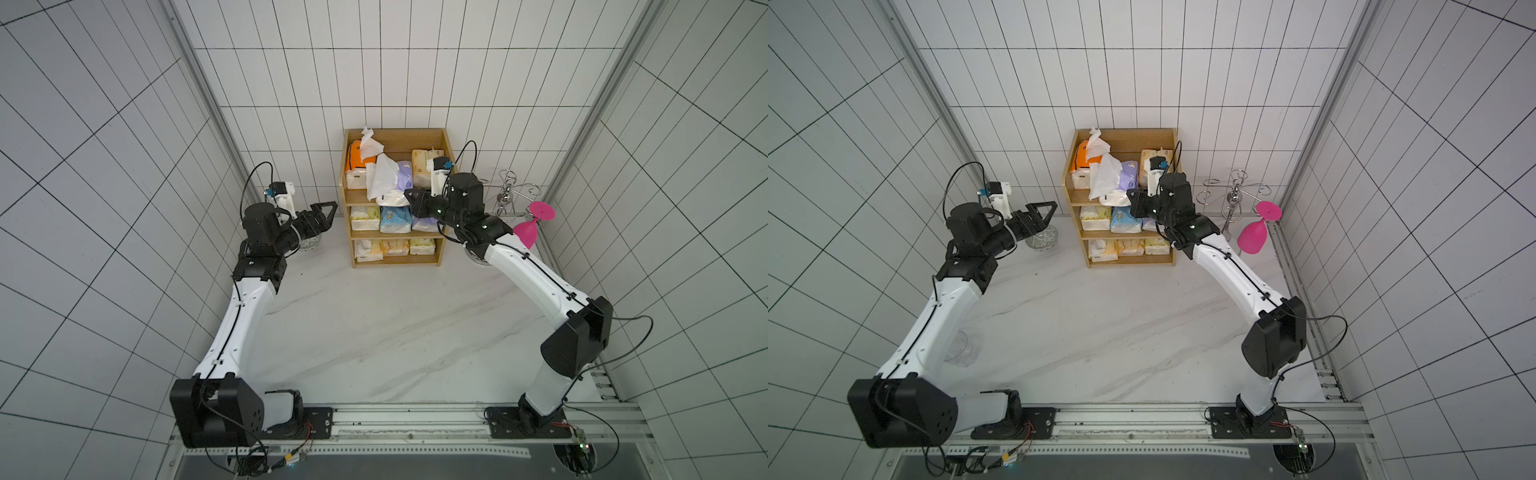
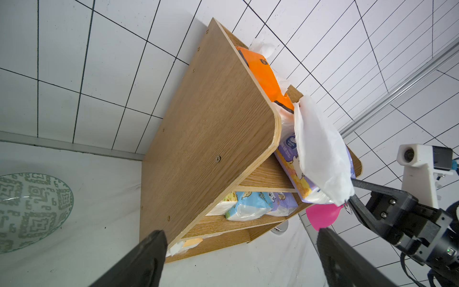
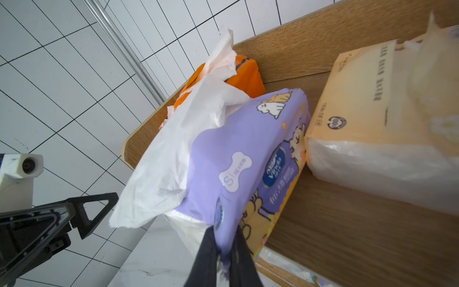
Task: Remove the tissue boxes from the shelf
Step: Pick up a box of tissues from the shelf, then place the box of tissues at the center of the board.
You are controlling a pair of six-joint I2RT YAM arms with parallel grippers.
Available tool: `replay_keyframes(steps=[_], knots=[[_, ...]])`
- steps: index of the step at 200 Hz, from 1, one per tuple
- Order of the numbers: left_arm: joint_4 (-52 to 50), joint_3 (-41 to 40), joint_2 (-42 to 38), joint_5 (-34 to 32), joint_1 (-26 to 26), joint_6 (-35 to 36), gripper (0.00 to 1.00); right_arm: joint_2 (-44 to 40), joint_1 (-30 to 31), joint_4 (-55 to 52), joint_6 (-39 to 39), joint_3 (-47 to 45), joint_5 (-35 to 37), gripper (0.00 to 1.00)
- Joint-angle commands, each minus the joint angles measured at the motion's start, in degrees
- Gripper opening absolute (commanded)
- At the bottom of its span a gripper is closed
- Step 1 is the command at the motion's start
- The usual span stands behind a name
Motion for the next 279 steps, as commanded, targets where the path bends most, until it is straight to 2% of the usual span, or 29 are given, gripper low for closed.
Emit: replay_keyframes(steps=[1, 28, 67, 108, 145, 181, 226, 234, 244, 260, 279], knots=[[1.38, -0.09, -2.04, 0.68, 0.22, 0.76, 0.98, -5.03, 1.03, 0.42, -0.97, -4.37, 0.6, 0.0], [-2.18, -0.97, -5.57, -7.45, -2.54, 3.14, 0.98, -10.34, 2.65, 0.23, -1.42, -9.68, 0.73, 0.0], [-4.98, -6.7, -13.52, -10.68, -6.45, -0.28, 0.98, -19.13, 6.6, -0.26, -2.45, -18.28, 3.93, 0.0], [-9.31, -14.64, -25.51, -17.06, -14.02, -1.93, 0.98, -27.95, 11.37, 0.44, -2.2, -29.76, 8.51, 0.0], [-14.0, -21.24, -36.03, -20.04, -18.81, -4.5, 0.98, -33.35, 16.77, 3.76, 1.02, -42.21, 12.04, 0.0], [-19.49, -28.6, -44.06, -22.61, -19.41, -6.39, 0.98, -34.49, 23.02, 10.26, 8.01, -54.85, 17.23, 0.0], [-25.07, -35.3, -51.53, -23.26, -19.49, -8.73, 0.98, -29.76, 30.83, 16.72, 17.57, -65.41, 21.59, 0.0], [-25.86, -35.81, -52.34, -23.29, -19.49, -8.67, 0.98, -29.0, 32.13, 16.79, 18.54, -66.25, 22.13, 0.06], [-26.6, -36.15, -52.88, -23.26, -19.49, -8.32, 0.98, -28.36, 33.55, 16.17, 19.72, -66.68, 23.07, 0.23], [-27.02, -36.84, -53.03, -23.03, -19.49, -7.93, 0.98, -27.88, 35.25, 12.69, 20.96, -66.1, 24.55, 0.41], [-26.9, -36.82, -51.98, -22.69, -19.49, -7.96, 0.98, -29.24, 36.01, 6.65, 21.82, -65.26, 26.87, 0.52]])
